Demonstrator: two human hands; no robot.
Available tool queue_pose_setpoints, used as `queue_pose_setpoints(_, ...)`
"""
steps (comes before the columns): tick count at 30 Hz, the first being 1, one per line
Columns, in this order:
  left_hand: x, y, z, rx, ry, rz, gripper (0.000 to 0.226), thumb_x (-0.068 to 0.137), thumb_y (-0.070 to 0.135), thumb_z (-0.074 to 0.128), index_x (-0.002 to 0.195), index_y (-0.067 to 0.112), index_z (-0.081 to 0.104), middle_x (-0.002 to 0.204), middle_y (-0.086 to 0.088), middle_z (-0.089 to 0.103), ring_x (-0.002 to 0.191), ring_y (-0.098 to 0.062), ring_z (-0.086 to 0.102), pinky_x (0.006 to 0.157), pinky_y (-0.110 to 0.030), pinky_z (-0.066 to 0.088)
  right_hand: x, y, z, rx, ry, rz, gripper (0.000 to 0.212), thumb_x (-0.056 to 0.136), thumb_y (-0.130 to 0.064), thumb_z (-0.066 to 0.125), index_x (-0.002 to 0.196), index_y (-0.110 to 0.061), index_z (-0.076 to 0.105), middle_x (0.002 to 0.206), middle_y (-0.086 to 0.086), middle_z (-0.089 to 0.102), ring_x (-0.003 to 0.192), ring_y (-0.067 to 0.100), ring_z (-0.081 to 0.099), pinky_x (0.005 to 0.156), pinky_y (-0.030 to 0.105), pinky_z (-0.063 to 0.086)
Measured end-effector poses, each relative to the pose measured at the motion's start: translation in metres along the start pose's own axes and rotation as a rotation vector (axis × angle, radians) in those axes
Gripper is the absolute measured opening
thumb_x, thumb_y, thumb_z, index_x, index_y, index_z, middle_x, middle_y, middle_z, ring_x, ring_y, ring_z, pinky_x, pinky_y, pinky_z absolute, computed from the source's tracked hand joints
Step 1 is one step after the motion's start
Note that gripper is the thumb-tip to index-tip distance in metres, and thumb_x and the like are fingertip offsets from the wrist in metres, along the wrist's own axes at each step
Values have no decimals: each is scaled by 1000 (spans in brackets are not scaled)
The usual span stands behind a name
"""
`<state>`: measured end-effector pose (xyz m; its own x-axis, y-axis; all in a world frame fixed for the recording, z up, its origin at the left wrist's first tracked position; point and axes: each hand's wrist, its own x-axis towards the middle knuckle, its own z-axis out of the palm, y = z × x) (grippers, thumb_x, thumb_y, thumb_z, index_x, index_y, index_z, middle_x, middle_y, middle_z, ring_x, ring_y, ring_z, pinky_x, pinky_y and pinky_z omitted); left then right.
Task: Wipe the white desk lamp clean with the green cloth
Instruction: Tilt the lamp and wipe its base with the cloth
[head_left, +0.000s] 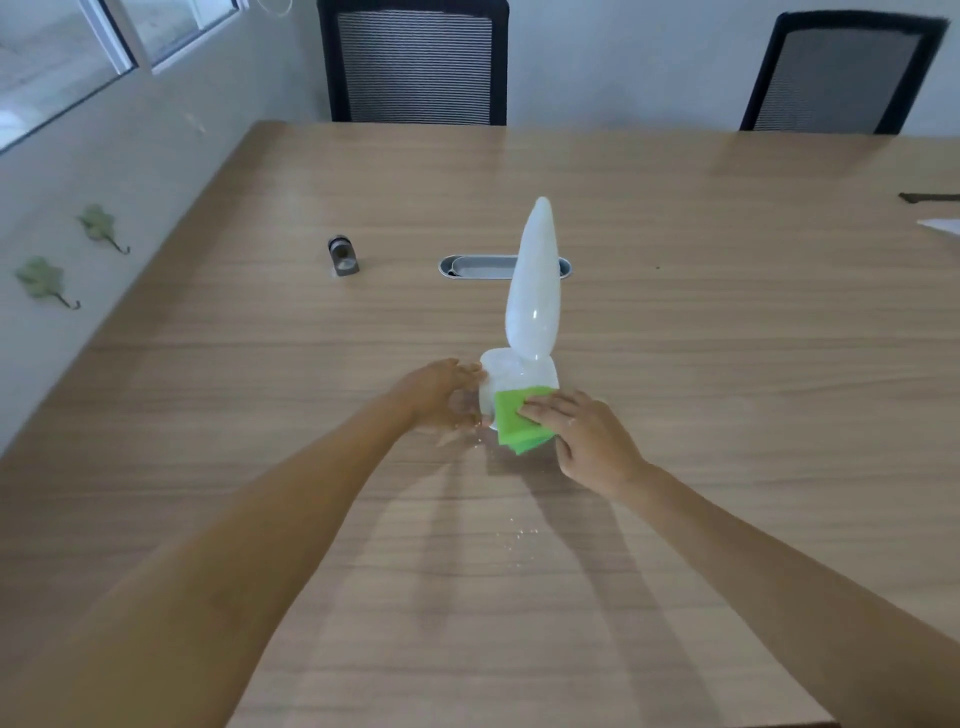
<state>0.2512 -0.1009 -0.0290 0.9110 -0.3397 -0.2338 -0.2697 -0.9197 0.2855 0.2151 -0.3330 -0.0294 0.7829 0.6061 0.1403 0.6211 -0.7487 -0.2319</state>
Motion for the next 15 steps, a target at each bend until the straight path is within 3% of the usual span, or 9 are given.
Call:
queue_pose_setpoints(4, -1, 2, 1, -21, 3, -26, 76, 81, 44, 66, 147, 24, 34, 156, 5, 30, 145, -18, 26, 118, -34, 25, -29, 1, -7, 27, -18, -80, 58, 67, 7, 49, 118, -17, 64, 121, 2, 68, 109, 30, 61, 86, 44, 54)
queue_pose_setpoints(9, -3, 6, -1, -61, 8, -66, 75, 81, 44, 67, 146, 26, 36, 156, 7, 31, 144, -19, 27, 118, -32, 24, 13, 6, -21, 0, 67, 113, 58, 72, 3, 49, 124, -21, 58, 130, -2, 62, 114, 28, 55, 94, 42, 48)
queue_pose_setpoints(15, -3, 8, -6, 4, -10, -60, 76, 80, 49, 65, 146, 27, 35, 156, 7, 30, 145, -16, 26, 119, -30, 20, 45, -4, -8, -53, -148, 189, 59, 83, -4, 46, 136, -30, 44, 145, -11, 45, 122, 27, 40, 98, 40, 42)
